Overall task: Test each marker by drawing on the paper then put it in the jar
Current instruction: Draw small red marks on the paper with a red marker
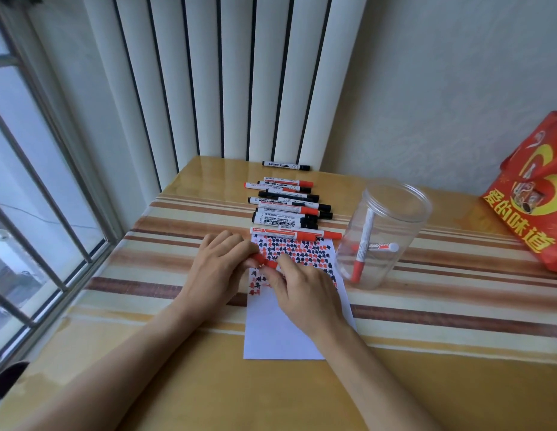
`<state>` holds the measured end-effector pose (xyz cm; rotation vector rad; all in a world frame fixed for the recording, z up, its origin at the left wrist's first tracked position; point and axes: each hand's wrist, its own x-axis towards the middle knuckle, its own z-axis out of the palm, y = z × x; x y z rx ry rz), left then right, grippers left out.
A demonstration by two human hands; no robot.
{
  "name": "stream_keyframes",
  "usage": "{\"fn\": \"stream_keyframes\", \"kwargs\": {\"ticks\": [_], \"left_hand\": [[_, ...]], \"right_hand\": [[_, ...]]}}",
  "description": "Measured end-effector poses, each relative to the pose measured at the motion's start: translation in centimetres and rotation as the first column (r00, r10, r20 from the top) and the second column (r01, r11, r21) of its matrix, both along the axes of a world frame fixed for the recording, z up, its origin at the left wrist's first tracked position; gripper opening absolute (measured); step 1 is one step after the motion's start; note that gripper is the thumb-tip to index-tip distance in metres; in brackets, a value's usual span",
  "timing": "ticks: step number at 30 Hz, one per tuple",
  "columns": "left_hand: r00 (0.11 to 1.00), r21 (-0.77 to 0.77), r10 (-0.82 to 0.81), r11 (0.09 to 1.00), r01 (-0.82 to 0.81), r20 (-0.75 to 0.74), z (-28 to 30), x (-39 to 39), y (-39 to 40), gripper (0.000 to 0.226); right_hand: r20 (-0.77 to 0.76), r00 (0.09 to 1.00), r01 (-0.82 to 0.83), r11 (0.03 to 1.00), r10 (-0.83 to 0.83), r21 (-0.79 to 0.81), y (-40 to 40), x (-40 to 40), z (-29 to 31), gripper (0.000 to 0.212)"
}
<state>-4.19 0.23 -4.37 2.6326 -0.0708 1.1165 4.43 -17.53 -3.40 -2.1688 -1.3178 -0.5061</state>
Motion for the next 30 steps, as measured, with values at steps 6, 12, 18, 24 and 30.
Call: {"fn": "stream_keyframes", "kwargs": {"ticks": [6, 12, 18, 24, 30], "left_hand": [[0.978, -0.083, 0.054, 0.994, -0.072, -0.203, -0.7, 0.9, 0.6, 0.019], [0.953, -0.107, 0.050, 0.991, -0.086, -0.300, -1.0, 1.3, 0.5, 0.026], [0.918, -0.170, 0.005, 0.982, -0.080, -0.397, -1.2, 0.5, 1.5, 0.044], [0.900, -0.128, 0.024, 0.988, -0.089, -0.435, -1.9, 0.3, 1.7, 0.050], [0.875, -0.100, 0.053, 0.988, -0.115, -0.481, -2.6, 0.5, 1.9, 0.052]], "right_hand": [[-0.290, 0.957, 0.067, 0.989, -0.027, 0.130, -1.4, 1.9, -0.7, 0.027], [-0.617, 0.772, 0.092, 0.932, 0.155, 0.349, -1.4, 1.8, -0.7, 0.029], [-0.858, 0.245, 0.233, 0.831, 0.452, 0.504, -1.5, 1.3, -0.3, 0.029], [-0.852, 0.021, 0.216, 0.829, 0.524, 0.515, -1.8, 1.4, 0.1, 0.032], [-0.891, 0.340, 0.193, 0.905, 0.301, 0.380, -1.0, -0.1, -0.3, 0.016]]}}
